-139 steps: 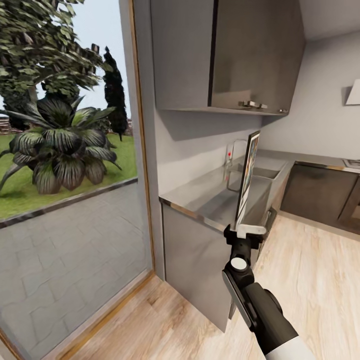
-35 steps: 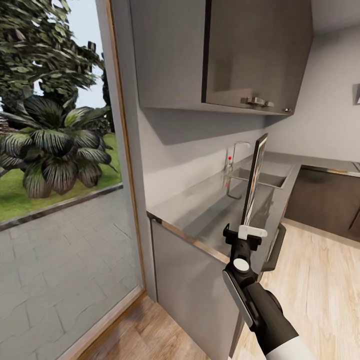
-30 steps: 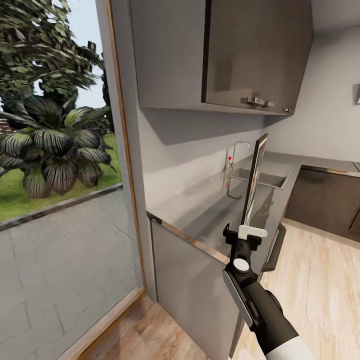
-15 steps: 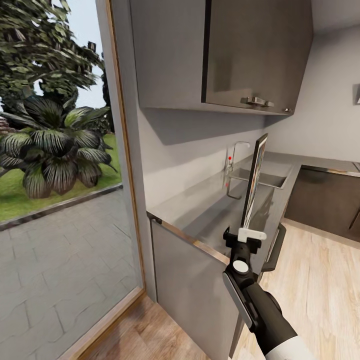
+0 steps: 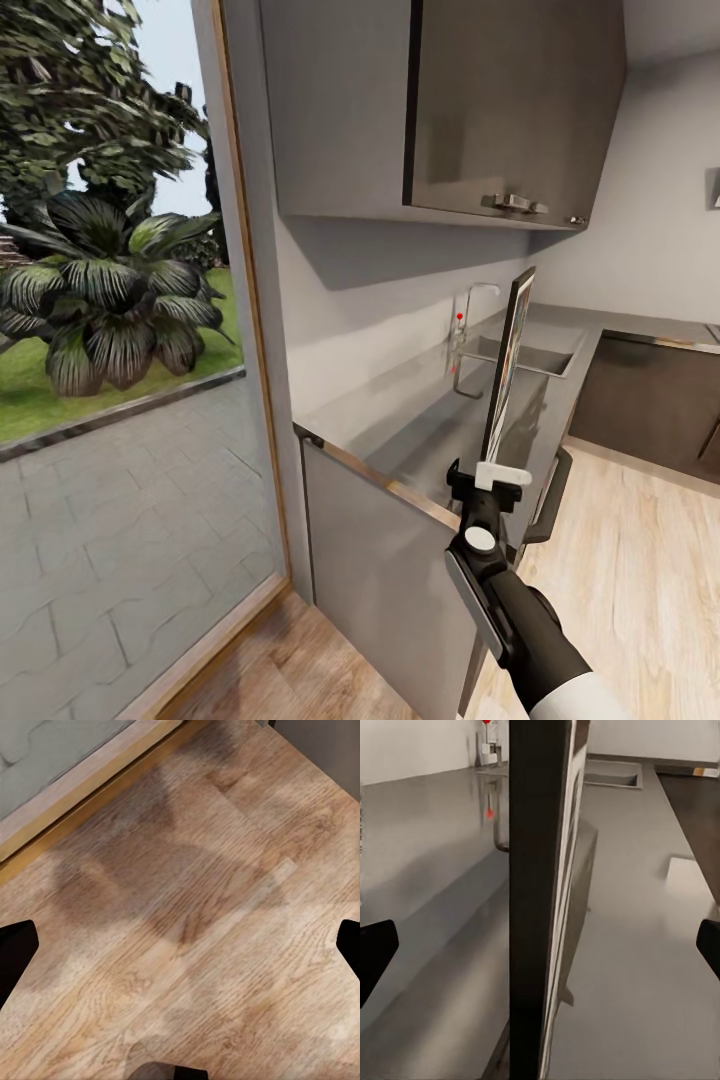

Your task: Pick up the poster from the kitchen countertop and hang it on one of the wall nails in the kitchen.

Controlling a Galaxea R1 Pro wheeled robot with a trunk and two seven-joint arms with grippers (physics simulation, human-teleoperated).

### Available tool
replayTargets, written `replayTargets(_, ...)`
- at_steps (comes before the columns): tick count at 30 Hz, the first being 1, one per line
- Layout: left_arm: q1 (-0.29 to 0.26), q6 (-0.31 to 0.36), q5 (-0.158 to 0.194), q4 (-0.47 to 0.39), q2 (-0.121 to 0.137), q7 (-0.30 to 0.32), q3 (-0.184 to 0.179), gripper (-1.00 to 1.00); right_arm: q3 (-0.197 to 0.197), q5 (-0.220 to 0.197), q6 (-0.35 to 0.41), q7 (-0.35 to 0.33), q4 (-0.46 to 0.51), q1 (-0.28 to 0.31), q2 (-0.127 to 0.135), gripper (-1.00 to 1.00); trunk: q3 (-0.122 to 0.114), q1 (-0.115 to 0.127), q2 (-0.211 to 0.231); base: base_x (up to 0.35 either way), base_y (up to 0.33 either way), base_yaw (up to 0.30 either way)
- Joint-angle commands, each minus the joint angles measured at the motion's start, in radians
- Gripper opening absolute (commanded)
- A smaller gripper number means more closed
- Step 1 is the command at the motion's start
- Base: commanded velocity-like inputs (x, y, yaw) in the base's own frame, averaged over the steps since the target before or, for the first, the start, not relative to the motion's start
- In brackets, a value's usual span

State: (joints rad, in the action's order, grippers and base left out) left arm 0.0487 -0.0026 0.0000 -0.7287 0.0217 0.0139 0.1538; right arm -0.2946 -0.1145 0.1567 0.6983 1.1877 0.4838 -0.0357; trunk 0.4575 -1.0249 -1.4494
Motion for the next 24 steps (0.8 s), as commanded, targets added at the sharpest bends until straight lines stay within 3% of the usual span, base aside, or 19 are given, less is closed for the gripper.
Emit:
replayTargets(1, 0.000, 0.000, 0.000, -0.001, 0.000, 0.001, 0.001, 1.00, -0.003, -0.004, 0.001, 0.007, 0.000, 0.001, 0.000, 1.00, 0.001, 0.000, -0.001, 0.000, 0.000, 0.000)
replayTargets(24, 0.001, 0.000, 0.000, -0.001, 0.000, 0.001, 0.001, 1.00, -0.007, -0.004, -0.019, 0.006, -0.005, 0.001, 0.000, 1.00, 0.001, 0.000, -0.001, 0.000, 0.000, 0.000)
